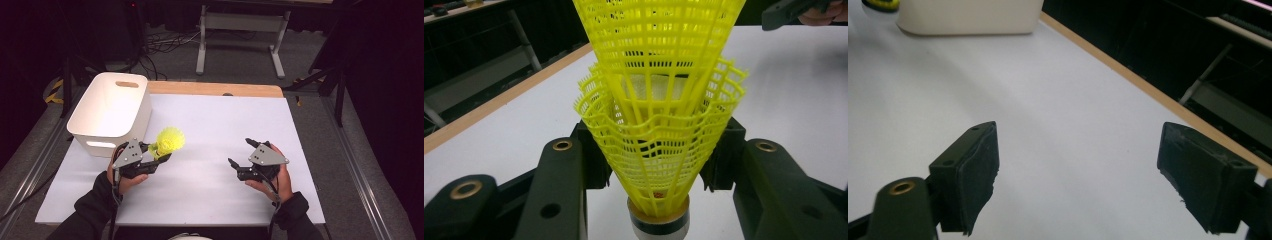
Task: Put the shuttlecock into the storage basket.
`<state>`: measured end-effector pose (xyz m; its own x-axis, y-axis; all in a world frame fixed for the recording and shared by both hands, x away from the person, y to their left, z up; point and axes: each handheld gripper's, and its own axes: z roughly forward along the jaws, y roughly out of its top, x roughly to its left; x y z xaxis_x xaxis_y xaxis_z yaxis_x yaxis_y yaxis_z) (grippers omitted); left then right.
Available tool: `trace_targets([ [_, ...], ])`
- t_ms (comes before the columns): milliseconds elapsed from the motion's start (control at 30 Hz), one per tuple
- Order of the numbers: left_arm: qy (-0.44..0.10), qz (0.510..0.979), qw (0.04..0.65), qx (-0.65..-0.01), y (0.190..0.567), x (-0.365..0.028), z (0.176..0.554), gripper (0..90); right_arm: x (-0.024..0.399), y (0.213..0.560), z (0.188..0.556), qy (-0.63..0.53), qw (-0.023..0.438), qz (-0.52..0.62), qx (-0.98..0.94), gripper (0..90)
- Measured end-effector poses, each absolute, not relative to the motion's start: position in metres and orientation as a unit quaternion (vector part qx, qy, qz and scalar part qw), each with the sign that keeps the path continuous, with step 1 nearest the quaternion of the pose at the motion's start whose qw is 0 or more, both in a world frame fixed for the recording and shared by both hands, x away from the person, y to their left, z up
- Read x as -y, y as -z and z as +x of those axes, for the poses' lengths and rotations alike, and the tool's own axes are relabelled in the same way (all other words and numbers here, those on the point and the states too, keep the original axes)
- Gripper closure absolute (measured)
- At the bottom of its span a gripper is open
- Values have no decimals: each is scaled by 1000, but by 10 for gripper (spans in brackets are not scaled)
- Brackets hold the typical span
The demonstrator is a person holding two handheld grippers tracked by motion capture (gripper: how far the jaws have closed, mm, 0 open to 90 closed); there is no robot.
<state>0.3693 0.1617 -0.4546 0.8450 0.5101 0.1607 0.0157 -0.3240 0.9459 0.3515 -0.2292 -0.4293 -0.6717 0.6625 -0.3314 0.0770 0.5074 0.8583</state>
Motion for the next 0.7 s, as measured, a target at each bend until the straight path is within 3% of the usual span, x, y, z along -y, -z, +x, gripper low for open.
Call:
trace_targets([
  [700,-233,780,554,-174,451,-173,368,560,249,456,346,-453,332,256,-787,166],
])
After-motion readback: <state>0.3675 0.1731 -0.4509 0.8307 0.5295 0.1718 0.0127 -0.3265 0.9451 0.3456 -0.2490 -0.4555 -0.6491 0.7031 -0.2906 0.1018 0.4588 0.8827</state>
